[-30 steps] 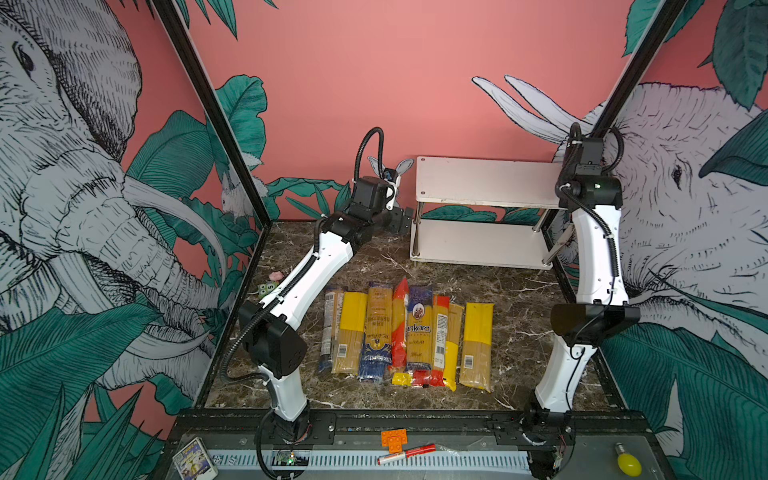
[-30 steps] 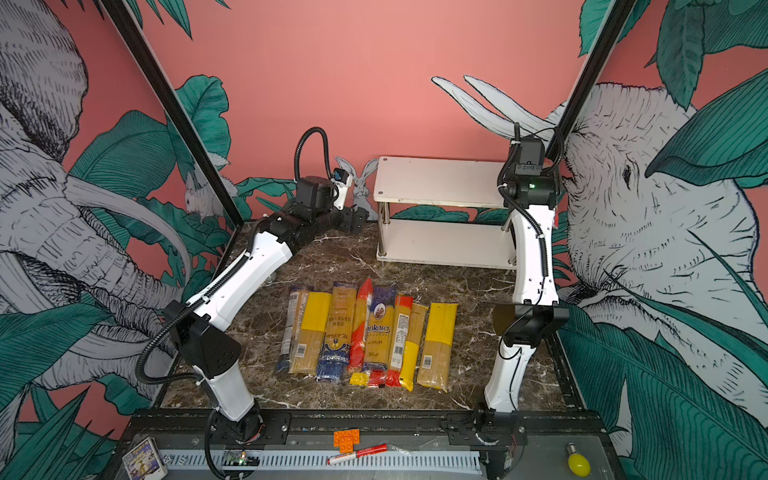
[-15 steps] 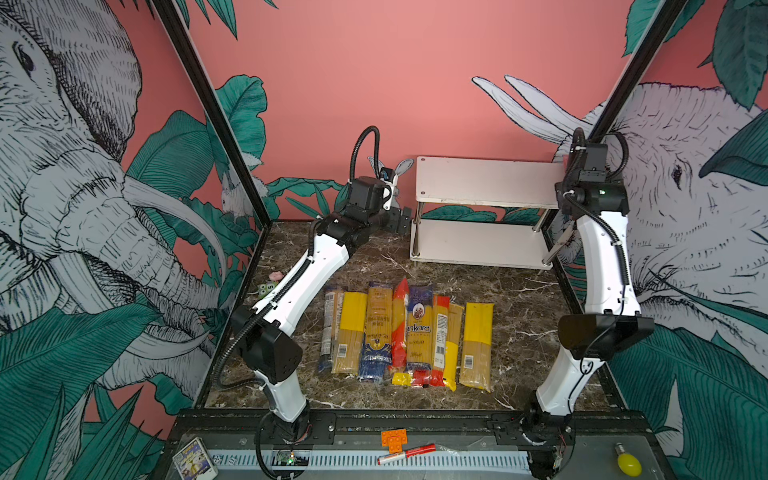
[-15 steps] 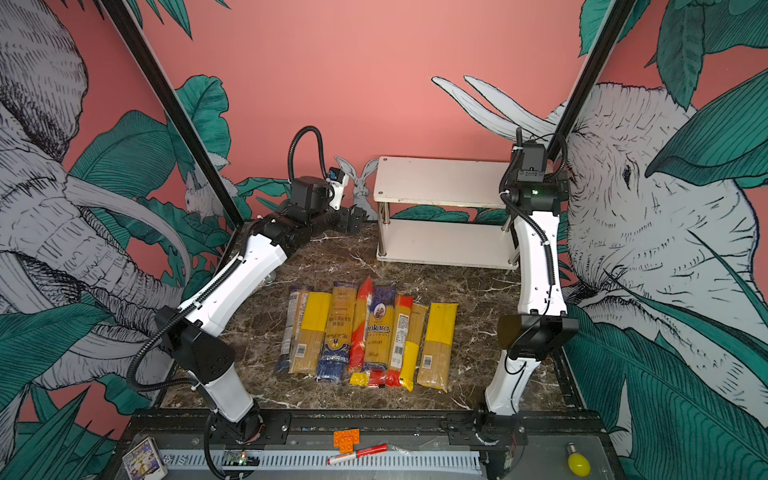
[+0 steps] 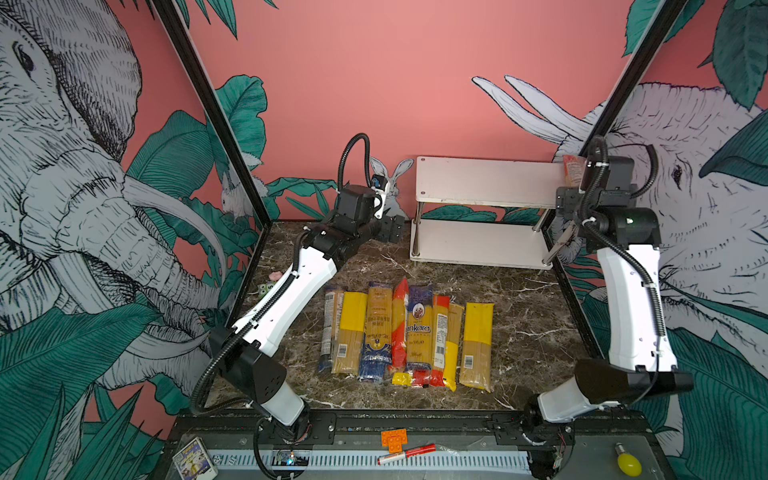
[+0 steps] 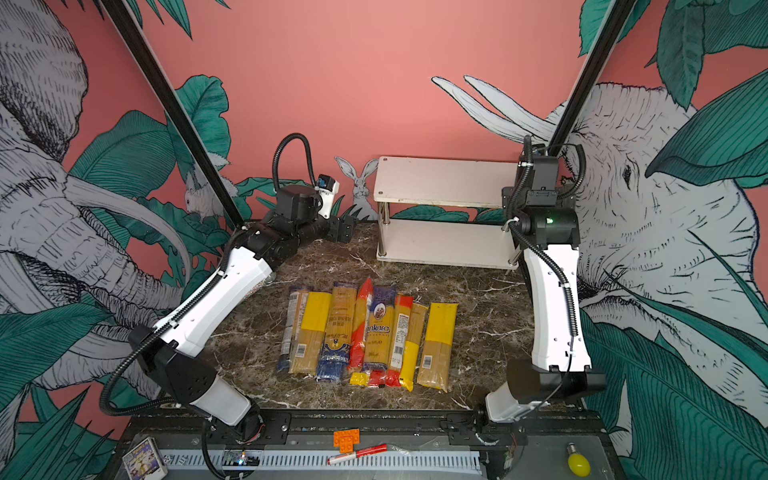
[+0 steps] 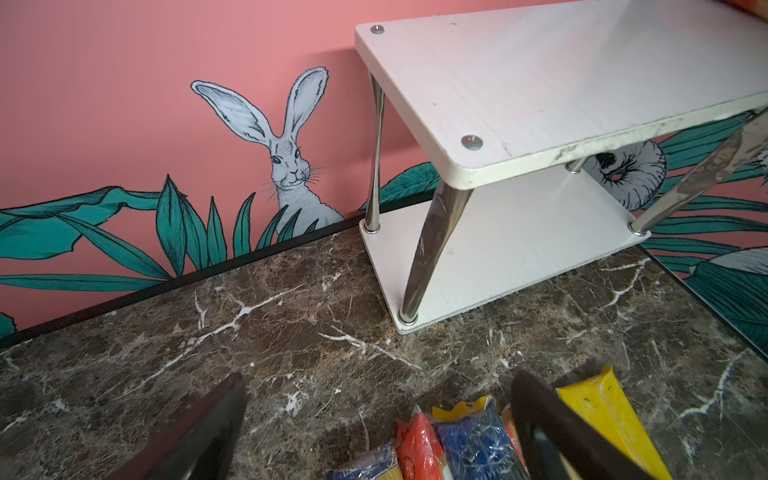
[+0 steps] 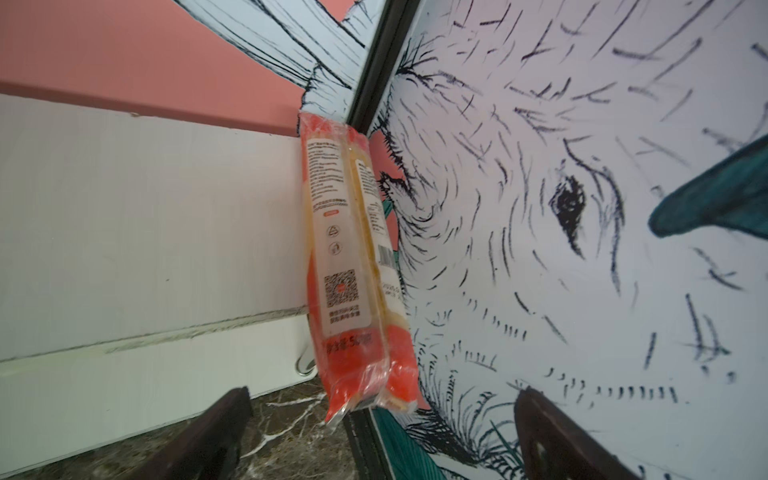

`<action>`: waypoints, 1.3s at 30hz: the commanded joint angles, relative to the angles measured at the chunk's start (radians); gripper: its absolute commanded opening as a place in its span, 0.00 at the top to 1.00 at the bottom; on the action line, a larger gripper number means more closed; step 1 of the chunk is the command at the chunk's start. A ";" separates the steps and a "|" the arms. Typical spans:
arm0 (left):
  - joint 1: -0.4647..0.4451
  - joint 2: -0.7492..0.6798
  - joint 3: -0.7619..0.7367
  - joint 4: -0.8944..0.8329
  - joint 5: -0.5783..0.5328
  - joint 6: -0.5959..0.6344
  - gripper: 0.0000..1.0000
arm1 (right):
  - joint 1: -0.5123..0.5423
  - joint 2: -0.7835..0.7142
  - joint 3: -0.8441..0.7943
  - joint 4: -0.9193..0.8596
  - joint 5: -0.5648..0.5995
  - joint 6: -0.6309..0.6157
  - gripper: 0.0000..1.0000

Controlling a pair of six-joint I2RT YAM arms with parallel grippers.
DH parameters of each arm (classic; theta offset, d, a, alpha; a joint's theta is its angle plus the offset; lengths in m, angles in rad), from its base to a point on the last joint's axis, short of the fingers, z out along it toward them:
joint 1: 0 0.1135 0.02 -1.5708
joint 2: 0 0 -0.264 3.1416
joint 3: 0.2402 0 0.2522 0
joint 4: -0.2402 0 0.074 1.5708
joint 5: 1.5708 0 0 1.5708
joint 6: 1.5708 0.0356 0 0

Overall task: Place and organize the pasta boxes and bags onto the shelf
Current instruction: 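Stand the red-and-white bag upright beside the shelf and open the right gripper, then lower the right gripper to the nearest yellow spaghetti bag while the left arm lowers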

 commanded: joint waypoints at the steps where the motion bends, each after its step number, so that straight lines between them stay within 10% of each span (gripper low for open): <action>1: 0.004 -0.088 -0.068 0.031 -0.004 0.008 0.01 | 0.029 -0.087 -0.088 -0.038 -0.125 0.155 0.04; 16: -0.007 -0.331 -0.430 0.060 0.057 -0.029 0.01 | 0.318 -0.375 -0.636 -0.280 -0.271 0.561 0.04; 23: -0.215 -0.381 -0.530 0.010 0.033 0.016 0.01 | 0.433 -0.465 -1.002 -0.177 -0.429 0.741 0.01; 39: -0.528 -0.549 -0.696 -0.120 -0.174 -0.234 0.02 | 0.641 -0.428 -1.374 0.064 -0.383 0.926 0.01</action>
